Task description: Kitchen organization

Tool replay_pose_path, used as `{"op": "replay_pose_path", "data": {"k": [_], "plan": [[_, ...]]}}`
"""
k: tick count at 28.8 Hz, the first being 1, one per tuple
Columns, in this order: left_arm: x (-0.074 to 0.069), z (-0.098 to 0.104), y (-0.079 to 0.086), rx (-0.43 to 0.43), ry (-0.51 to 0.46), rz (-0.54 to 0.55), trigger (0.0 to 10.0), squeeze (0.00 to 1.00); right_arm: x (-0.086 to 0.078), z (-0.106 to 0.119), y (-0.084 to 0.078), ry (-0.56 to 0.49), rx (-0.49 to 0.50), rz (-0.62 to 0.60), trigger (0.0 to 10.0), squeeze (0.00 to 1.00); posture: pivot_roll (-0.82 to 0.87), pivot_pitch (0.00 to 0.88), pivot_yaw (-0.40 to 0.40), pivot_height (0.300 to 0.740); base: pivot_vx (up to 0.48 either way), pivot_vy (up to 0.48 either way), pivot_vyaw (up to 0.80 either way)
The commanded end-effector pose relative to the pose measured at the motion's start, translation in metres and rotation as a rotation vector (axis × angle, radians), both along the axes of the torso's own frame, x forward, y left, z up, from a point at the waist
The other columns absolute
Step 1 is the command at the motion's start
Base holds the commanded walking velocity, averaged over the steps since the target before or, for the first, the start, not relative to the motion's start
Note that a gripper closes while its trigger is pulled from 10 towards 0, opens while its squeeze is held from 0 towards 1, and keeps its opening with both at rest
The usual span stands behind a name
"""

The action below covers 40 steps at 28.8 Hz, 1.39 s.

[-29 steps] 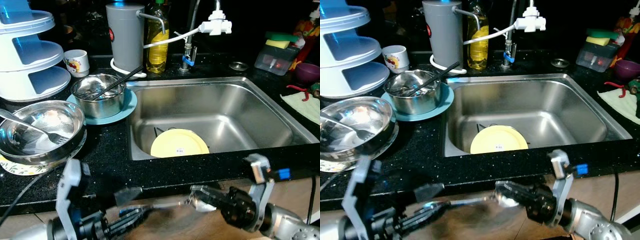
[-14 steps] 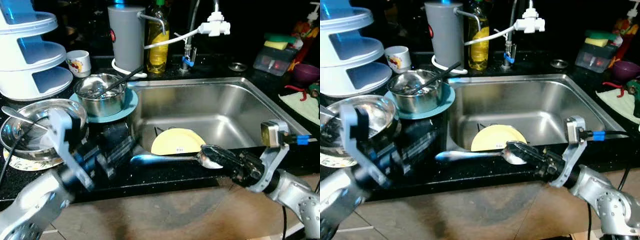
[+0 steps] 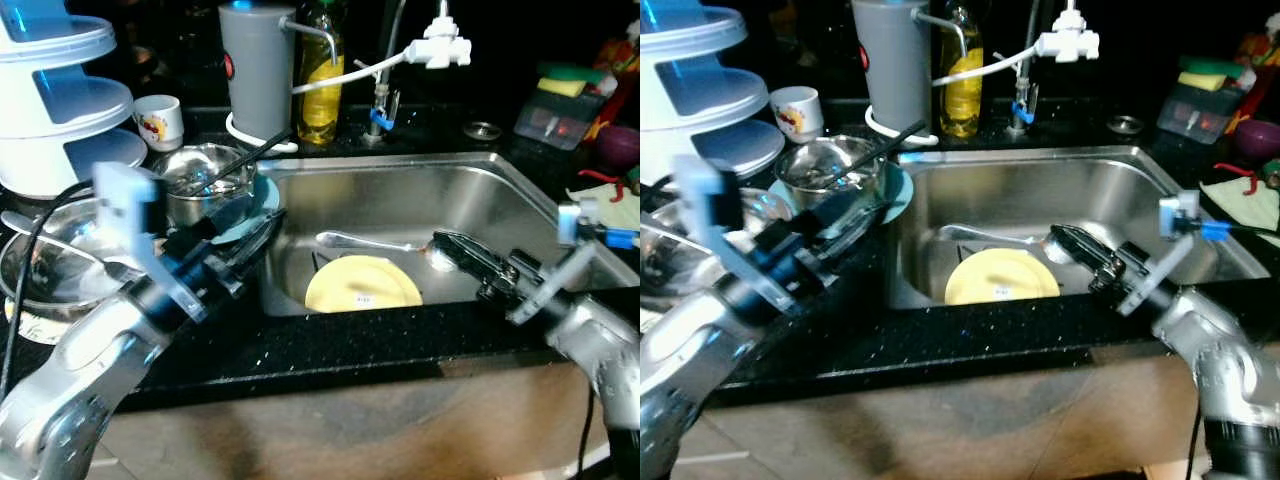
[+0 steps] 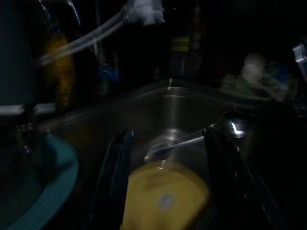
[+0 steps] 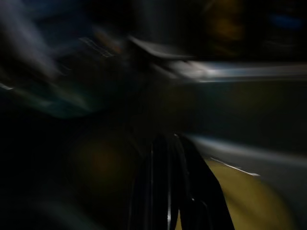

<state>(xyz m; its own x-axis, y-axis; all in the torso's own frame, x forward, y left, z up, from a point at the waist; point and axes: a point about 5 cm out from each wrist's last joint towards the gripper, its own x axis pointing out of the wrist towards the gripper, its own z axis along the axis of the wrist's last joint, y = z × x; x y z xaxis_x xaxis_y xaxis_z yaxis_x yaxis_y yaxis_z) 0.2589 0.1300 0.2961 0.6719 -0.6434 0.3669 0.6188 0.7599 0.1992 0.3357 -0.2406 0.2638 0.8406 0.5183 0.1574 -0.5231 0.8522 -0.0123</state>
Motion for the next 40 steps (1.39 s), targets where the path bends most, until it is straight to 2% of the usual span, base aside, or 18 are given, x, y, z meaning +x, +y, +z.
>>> {"op": "replay_pose_path", "data": {"k": [1, 4, 8, 12, 14, 15, 16, 17, 20, 23, 24, 29, 32, 37, 40], "plan": [[0.009, -0.013, -0.003, 0.112, 0.017, 0.056, 10.0, 0.00, 0.008, -0.001, -0.010, -0.032, -0.154, -0.149, 10.0, 0.00, 0.05, 0.187, -0.028, 0.740, 0.000, 0.000, 0.00], [0.014, -0.019, -0.004, 0.163, 0.026, 0.077, 10.0, 0.00, 0.011, 0.007, -0.007, -0.073, -0.172, -0.168, 10.0, 0.00, 0.05, 0.188, -0.026, 0.740, 0.000, 0.000, 0.00], [0.031, -0.034, -0.010, 0.194, 0.103, 0.098, 10.0, 0.00, 0.026, 0.022, 0.009, -0.174, -0.254, -0.225, 10.0, 0.00, 0.05, 0.188, -0.026, 0.740, 0.000, 0.000, 0.00], [0.040, -0.031, -0.015, 0.204, 0.087, 0.110, 10.0, 0.00, 0.037, 0.025, 0.012, -0.190, -0.283, -0.289, 10.0, 0.00, 0.05, 0.188, -0.021, 0.740, 0.000, 0.000, 0.00], [0.046, -0.033, -0.022, 0.203, 0.124, 0.089, 10.0, 0.00, 0.047, 0.026, 0.014, -0.186, -0.286, -0.326, 10.0, 0.00, 0.05, 0.186, -0.018, 0.740, 0.000, 0.000, 0.00], [0.046, -0.033, -0.022, 0.203, 0.124, 0.089, 10.0, 0.00, 0.047, 0.026, 0.014, -0.186, -0.286, -0.326, 10.0, 0.00, 0.05, 0.186, -0.018, 0.740, 0.000, 0.000, 0.00], [0.052, -0.037, -0.029, 0.232, 0.148, 0.084, 10.0, 0.00, 0.057, 0.025, 0.021, -0.185, -0.383, -0.333, 10.0, 0.00, 0.05, 0.182, -0.014, 0.740, 0.000, 0.000, 0.00], [0.052, -0.037, -0.029, 0.232, 0.148, 0.084, 10.0, 0.00, 0.057, 0.025, 0.021, -0.185, -0.383, -0.333, 10.0, 0.00, 0.05, 0.182, -0.014, 0.740, 0.000, 0.000, 0.00], [0.056, -0.036, -0.036, 0.274, 0.126, 0.070, 10.0, 0.00, 0.066, 0.012, 0.033, -0.108, -0.555, -0.290, 10.0, 0.00, 0.04, 0.177, -0.008, 0.740, 0.000, 0.000, 0.00], [0.058, -0.032, -0.040, 0.278, 0.113, 0.055, 10.0, 0.00, 0.070, 0.003, 0.037, -0.065, -0.601, -0.285, 10.0, 0.00, 0.04, 0.177, -0.008, 0.740, 0.000, 0.000, 0.00], [0.059, -0.028, -0.042, 0.288, 0.103, 0.038, 10.0, 0.00, 0.073, -0.005, 0.044, -0.038, -0.622, -0.259, 10.0, 0.00, 0.05, 0.179, -0.009, 0.740, 0.000, 0.000, 0.00], [0.060, -0.026, -0.041, 0.305, 0.081, 0.027, 10.0, 0.00, 0.075, -0.015, 0.054, 0.002, -0.627, -0.193, 10.0, 0.00, 0.05, 0.179, -0.010, 0.740, 0.000, 0.000, 0.00], [0.056, -0.035, -0.039, 0.312, 0.135, -0.002, 10.0, 0.00, 0.073, -0.025, 0.072, 0.059, -0.527, -0.016, 10.0, 0.00, 0.05, 0.179, -0.012, 0.740, 0.000, 0.000, 0.00], [0.054, -0.041, -0.036, 0.340, 0.181, -0.009, 10.0, 0.00, 0.073, -0.026, 0.075, 0.071, -0.504, -0.001, 10.0, 0.00, 0.05, 0.176, -0.013, 0.740, 0.000, 0.000, 0.00], [0.053, -0.040, -0.036, 0.325, 0.188, -0.022, 10.0, 0.00, 0.075, -0.022, 0.076, 0.067, -0.480, 0.001, 10.0, 0.00, 0.05, 0.170, -0.018, 0.740, 0.000, 0.000, 0.00]]}}
